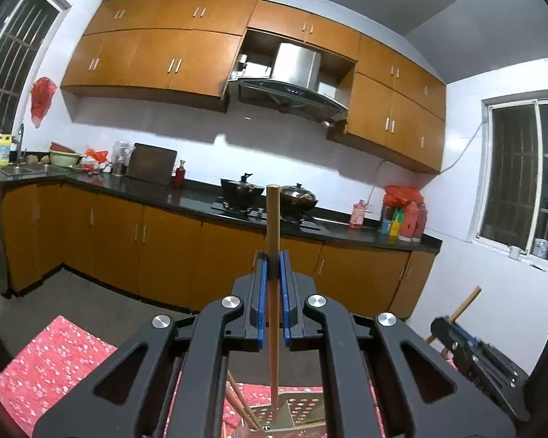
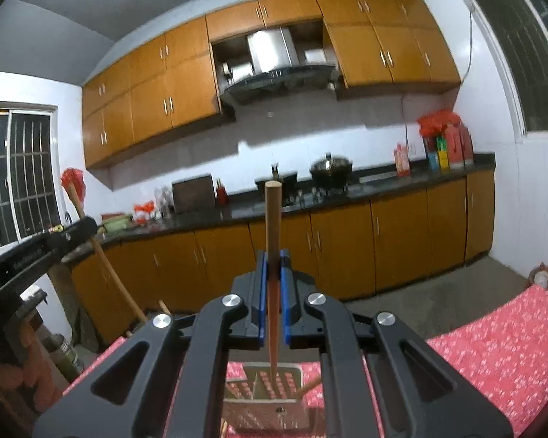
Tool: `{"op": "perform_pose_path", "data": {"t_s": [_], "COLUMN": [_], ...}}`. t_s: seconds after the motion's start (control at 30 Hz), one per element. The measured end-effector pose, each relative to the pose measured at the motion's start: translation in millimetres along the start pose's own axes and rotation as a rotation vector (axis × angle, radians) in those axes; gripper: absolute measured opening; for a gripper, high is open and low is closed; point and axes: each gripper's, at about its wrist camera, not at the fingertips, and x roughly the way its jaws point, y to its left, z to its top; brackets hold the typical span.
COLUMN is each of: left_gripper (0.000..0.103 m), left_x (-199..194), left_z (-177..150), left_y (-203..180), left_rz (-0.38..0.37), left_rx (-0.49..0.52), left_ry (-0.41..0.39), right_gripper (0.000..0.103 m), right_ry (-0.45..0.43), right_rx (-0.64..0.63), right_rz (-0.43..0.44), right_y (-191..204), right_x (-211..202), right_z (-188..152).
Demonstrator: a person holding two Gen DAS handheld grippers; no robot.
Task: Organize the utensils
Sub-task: 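Lift the left tool's chopstick over the beige holder while the right tool carries its chopstick there, then open the left tool over the holder while the right tool releases its chopstick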
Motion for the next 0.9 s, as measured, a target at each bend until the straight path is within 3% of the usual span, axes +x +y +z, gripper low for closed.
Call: {"op": "perform_pose_path", "data": {"t_s": [0.33, 0.47, 0.53, 0.6, 0.9], "left_gripper": [0.007, 0.010, 0.027, 0.033, 0.033], "left_x": [28, 26, 22, 15, -35], "left_z": [-44, -48, -45, -42, -29], "left_y": [2, 7, 9, 11, 26], "left_rz": [-0.007, -0.002, 0.008, 0.021, 0.007], "left_rx": [-0.025, -0.029, -0.030, -0.028, -0.038], "left_ry": [0.096, 0.126, 0.125, 0.111, 0.082], "right_gripper": [0.008, 0.020, 0.024, 0.025, 0.025], "right_ry": [0.099, 0.108, 0.102, 0.091, 0.024], "right_rx": [0.005, 0.003, 0.006, 0.004, 0.004], "right_rz": [0.023, 0.019, 0.016, 0.014, 0.001], "right_y": [1, 0, -1, -1, -7], "right_x": [21, 18, 14, 8, -48], "right_z": [-32, -36, -35, -33, -27]}}
